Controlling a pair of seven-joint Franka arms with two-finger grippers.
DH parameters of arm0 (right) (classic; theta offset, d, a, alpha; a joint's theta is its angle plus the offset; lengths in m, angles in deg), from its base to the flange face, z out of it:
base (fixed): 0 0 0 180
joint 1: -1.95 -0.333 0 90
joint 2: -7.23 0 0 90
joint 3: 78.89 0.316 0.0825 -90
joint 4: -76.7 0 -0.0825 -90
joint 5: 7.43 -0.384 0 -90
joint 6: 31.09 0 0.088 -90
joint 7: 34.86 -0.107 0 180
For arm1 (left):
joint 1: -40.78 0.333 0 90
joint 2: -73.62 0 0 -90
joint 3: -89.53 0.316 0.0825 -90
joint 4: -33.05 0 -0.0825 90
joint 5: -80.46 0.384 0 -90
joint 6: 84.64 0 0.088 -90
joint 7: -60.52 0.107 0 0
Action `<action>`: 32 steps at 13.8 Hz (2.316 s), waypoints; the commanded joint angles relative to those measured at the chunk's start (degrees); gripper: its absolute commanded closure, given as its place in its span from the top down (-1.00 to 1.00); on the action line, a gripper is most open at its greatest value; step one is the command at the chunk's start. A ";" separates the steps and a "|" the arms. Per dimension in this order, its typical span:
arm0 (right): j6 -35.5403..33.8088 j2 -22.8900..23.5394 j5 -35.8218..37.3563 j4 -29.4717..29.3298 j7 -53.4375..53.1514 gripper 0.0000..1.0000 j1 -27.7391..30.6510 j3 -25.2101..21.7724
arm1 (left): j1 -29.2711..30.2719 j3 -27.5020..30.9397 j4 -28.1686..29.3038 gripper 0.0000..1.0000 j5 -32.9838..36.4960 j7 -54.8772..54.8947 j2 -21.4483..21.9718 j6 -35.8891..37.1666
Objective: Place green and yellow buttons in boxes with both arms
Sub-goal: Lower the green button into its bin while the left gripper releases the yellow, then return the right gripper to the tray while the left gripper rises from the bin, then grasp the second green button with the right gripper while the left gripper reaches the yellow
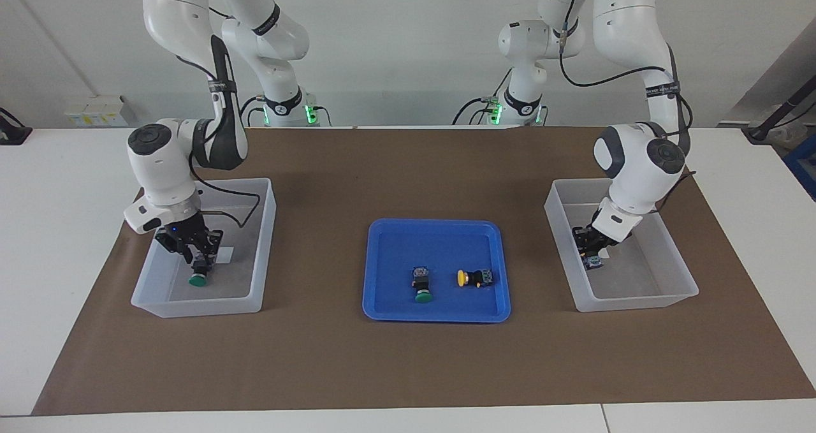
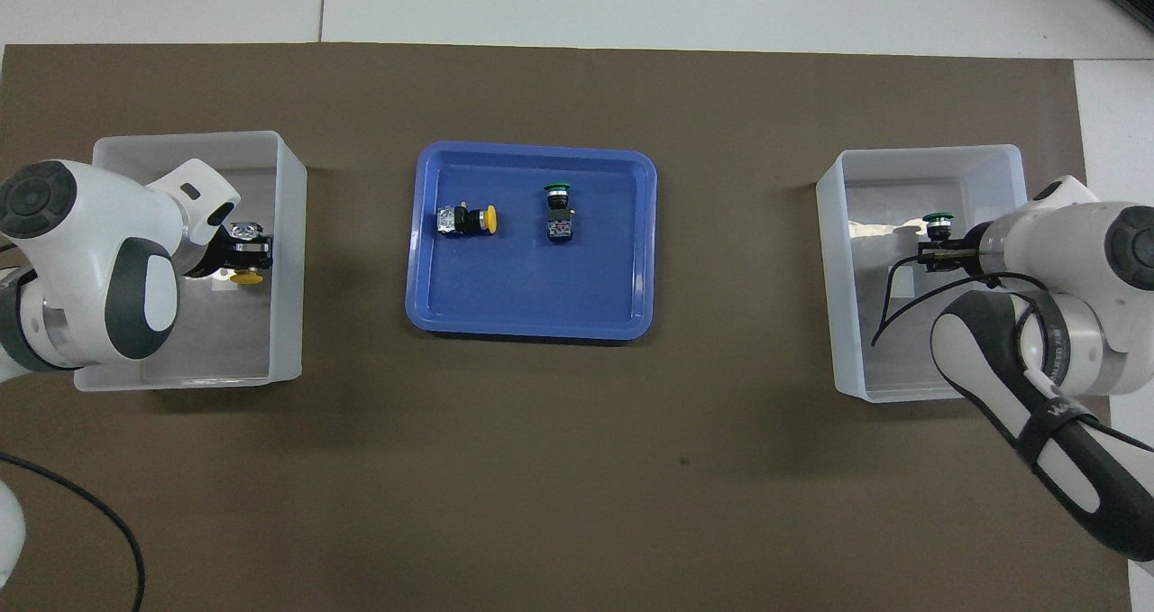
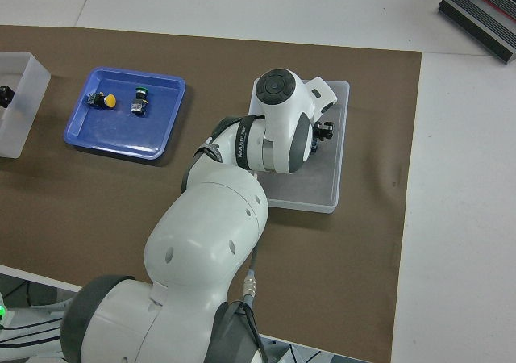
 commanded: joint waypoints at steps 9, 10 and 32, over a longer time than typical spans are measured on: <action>-15.16 -2.78 -4.30 -15.31 -16.09 1.00 -15.01 2.24 | -0.57 -0.55 -12.40 0.01 0.00 -11.08 0.91 17.92; -13.32 -2.34 -6.76 -15.66 -17.59 1.00 -17.47 2.24 | -0.66 -0.90 -12.49 0.00 0.00 -13.72 1.00 18.18; -3.02 25.87 4.20 -35.88 -34.04 1.00 -37.71 2.33 | -13.93 -2.84 -5.02 0.00 -2.99 -82.81 0.21 -8.61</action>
